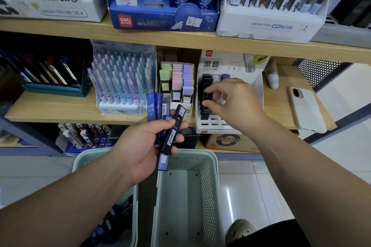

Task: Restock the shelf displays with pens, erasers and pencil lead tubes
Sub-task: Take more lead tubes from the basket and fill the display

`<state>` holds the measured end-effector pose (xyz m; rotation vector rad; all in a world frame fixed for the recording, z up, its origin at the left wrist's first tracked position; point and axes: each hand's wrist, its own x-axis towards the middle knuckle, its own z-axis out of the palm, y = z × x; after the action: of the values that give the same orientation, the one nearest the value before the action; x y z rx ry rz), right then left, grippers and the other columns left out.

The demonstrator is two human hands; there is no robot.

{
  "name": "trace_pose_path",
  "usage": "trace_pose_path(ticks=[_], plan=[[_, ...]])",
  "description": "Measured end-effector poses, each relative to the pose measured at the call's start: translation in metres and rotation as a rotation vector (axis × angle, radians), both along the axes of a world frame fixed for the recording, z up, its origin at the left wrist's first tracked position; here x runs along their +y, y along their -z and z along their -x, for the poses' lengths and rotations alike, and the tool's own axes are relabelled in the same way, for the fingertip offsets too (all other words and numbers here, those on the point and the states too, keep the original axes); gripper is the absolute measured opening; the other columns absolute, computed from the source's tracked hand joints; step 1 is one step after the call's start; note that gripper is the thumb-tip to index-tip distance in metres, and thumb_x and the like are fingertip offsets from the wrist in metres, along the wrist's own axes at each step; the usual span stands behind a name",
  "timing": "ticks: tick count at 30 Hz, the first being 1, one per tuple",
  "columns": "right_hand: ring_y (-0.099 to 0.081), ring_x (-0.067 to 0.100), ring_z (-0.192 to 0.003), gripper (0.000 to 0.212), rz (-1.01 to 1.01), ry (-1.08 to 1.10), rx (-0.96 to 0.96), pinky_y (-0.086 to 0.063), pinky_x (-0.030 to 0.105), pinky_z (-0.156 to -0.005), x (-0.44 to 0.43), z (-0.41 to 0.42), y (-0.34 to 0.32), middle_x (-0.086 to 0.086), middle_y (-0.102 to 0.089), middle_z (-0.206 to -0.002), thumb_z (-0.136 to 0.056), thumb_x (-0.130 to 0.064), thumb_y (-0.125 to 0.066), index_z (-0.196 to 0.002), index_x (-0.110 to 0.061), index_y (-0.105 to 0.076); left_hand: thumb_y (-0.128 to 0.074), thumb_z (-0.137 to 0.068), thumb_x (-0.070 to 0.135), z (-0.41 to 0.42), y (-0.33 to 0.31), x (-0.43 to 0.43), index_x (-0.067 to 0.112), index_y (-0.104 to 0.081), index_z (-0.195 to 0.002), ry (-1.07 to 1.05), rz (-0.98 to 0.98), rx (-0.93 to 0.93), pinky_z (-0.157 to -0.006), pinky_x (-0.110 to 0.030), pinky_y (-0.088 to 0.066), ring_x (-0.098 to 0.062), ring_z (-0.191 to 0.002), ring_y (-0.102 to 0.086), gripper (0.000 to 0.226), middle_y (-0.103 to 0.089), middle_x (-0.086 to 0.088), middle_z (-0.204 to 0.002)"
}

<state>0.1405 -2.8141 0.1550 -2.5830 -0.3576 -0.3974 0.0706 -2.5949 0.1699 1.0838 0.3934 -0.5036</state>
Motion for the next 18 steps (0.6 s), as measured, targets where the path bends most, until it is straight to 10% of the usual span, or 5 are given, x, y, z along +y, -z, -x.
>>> trace_pose_path(ticks=[8, 18], plan=[[-0.062, 0.004, -0.054, 0.017, -0.561, -0.118, 0.626, -0.045, 0.016, -0.051, 0.035, 0.029, -0.037, 0.008, -0.074, -0.069, -0.086, -0.025, -0.079, -0.083, -0.009, -0.077, -0.072, -0.081, 0.0, -0.001, 0.007, -0.002, 0.01, -0.065, -0.114, 0.075, -0.072, -0.129, -0.052, -0.026, -0.043, -0.014, -0.061, -0.058, 0.035, -0.068, -0.011, -0.095], [-0.064, 0.011, -0.062, 0.017, -0.797, 0.025, 0.552, -0.052, 0.02, -0.054, 0.007, 0.019, -0.041, 0.003, -0.072, -0.073, -0.085, 0.003, -0.074, -0.095, -0.01, -0.071, -0.061, -0.094, 0.017, -0.001, 0.012, -0.01, 0.012, -0.069, -0.111, -0.01, -0.017, 0.01, -0.044, -0.024, -0.041, -0.016, -0.054, -0.055, 0.02, -0.072, -0.013, -0.083]])
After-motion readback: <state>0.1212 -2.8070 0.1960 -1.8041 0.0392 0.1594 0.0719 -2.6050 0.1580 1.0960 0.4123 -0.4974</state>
